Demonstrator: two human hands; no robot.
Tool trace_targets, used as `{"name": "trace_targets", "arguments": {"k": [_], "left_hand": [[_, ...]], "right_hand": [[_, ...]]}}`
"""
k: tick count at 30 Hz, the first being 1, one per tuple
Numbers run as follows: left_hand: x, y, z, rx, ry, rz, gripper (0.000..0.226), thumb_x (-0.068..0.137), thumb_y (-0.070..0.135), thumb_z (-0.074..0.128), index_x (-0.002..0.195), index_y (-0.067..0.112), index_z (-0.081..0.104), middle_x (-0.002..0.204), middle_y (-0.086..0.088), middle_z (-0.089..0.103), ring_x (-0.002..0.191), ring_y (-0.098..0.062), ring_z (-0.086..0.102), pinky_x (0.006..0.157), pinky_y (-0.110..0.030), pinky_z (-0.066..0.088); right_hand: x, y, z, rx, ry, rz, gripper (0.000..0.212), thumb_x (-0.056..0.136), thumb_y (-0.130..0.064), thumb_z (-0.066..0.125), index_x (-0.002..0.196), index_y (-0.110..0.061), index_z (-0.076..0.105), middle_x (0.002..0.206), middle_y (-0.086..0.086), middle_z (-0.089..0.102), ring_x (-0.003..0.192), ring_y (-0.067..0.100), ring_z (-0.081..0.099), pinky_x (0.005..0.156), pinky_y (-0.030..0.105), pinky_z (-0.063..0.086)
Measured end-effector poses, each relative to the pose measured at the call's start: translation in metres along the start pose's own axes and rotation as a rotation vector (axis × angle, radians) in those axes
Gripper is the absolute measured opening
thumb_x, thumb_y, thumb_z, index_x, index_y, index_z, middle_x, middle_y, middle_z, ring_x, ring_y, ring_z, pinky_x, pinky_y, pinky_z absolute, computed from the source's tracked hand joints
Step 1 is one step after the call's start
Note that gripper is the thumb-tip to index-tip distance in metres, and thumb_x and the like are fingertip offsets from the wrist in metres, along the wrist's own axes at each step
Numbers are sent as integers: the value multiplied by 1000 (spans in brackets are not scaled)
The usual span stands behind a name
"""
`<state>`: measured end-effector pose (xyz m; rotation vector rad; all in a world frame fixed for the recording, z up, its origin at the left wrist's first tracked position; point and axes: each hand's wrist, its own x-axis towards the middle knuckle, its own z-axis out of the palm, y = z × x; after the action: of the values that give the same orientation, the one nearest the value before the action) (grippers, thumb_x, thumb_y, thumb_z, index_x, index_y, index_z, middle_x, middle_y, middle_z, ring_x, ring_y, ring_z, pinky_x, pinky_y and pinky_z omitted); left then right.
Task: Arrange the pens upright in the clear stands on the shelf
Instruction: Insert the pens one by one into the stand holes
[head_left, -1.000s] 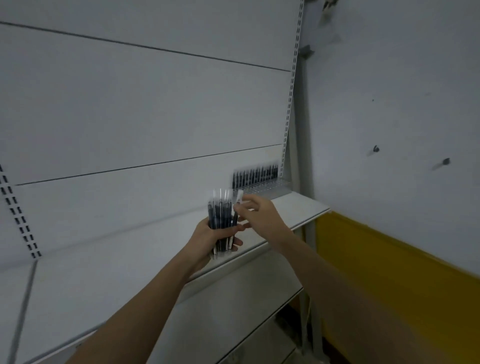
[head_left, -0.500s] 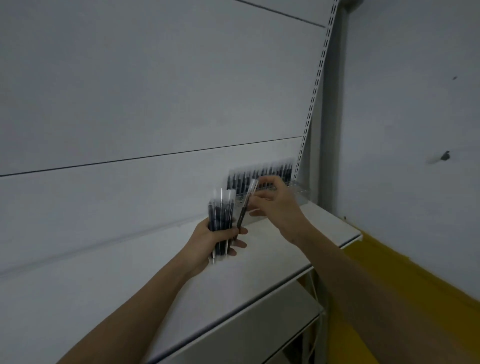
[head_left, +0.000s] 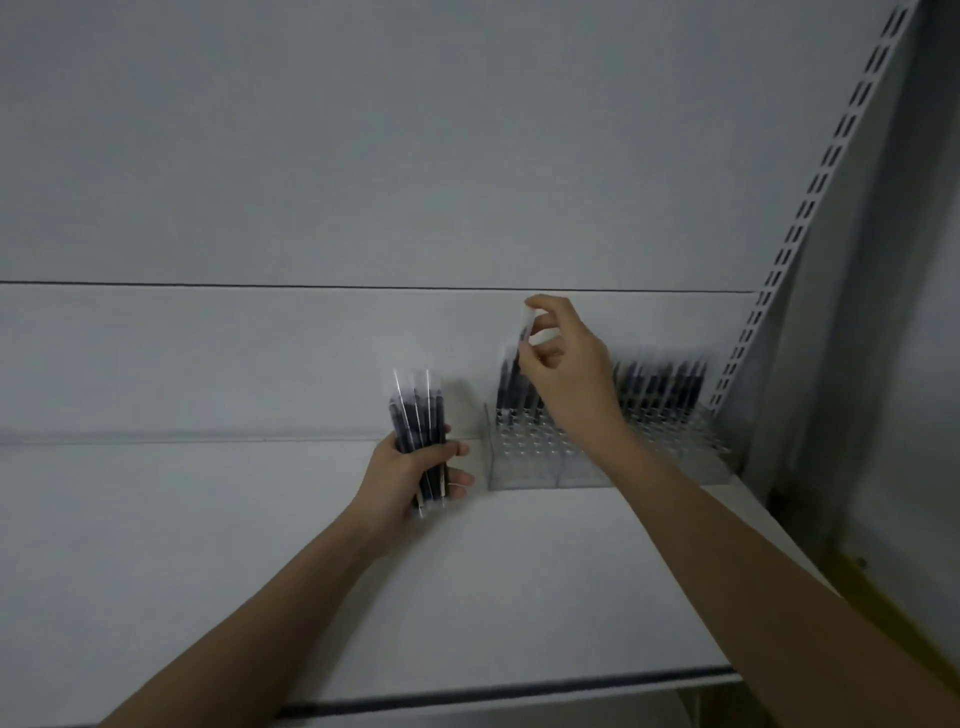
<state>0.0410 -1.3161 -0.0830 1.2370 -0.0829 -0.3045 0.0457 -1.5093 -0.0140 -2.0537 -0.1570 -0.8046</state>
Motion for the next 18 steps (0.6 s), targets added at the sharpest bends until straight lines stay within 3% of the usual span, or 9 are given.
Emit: {"name": "trace_targets", "arguments": {"k": [5, 8, 10, 18], "left_hand": [[-12, -17, 8, -75, 138, 3, 17, 91, -8, 56, 108, -4, 57, 86, -19, 67, 63, -32, 66, 56, -35, 57], [-19, -16, 18, -64, 134, -30, 4, 93, -5, 54, 93, -5, 58, 85, -24, 65, 63, -32, 64, 53, -35, 55], [-20, -14, 21, -63, 130, -43, 9, 93, -4, 54, 87, -4, 59, 84, -24, 64, 62, -31, 63, 54, -35, 54], [-18, -13, 13, -69, 103, -40, 17, 91, -5, 56, 107, -2, 58, 86, -12, 69, 61, -25, 67, 55, -30, 57]], "right_hand": [[13, 23, 7, -12, -105, -76, 36, 94, -10, 59, 126, -27, 54, 81, -2, 61, 82, 4, 61, 70, 10, 46], [17, 26, 6, -33, -129, -108, 34, 94, -9, 58, 124, -23, 54, 83, 0, 61, 72, 2, 58, 61, 6, 41], [19, 24, 5, -49, -130, -123, 31, 95, -9, 58, 123, -21, 54, 85, 0, 60, 64, 3, 55, 57, 10, 40], [18, 19, 9, -122, -98, -125, 34, 92, -2, 58, 122, -16, 53, 91, -1, 56, 73, 12, 56, 66, 24, 48]]}}
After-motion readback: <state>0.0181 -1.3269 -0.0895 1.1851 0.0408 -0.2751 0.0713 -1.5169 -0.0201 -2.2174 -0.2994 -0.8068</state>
